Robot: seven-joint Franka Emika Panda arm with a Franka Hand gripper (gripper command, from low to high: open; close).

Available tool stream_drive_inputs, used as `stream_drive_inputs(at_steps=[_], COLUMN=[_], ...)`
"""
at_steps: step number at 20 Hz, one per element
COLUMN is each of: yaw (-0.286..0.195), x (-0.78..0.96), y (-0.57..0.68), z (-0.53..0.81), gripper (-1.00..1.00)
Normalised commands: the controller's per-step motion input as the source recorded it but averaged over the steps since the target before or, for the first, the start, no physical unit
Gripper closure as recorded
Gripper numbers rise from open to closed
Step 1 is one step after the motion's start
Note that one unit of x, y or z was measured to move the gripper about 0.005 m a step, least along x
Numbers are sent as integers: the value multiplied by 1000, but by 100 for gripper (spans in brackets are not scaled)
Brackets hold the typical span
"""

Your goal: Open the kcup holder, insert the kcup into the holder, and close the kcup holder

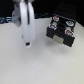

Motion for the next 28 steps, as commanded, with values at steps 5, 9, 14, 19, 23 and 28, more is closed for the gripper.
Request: stream_drive_inputs(at_steps=[5,9,14,19,23,28], yaw=[0,0,0,0,0,5], x=[0,0,-7,-30,-65,-106], y=[654,656,657,655,646,628], z=[462,416,388,315,233,113], gripper=[100,100,100,100,100,100])
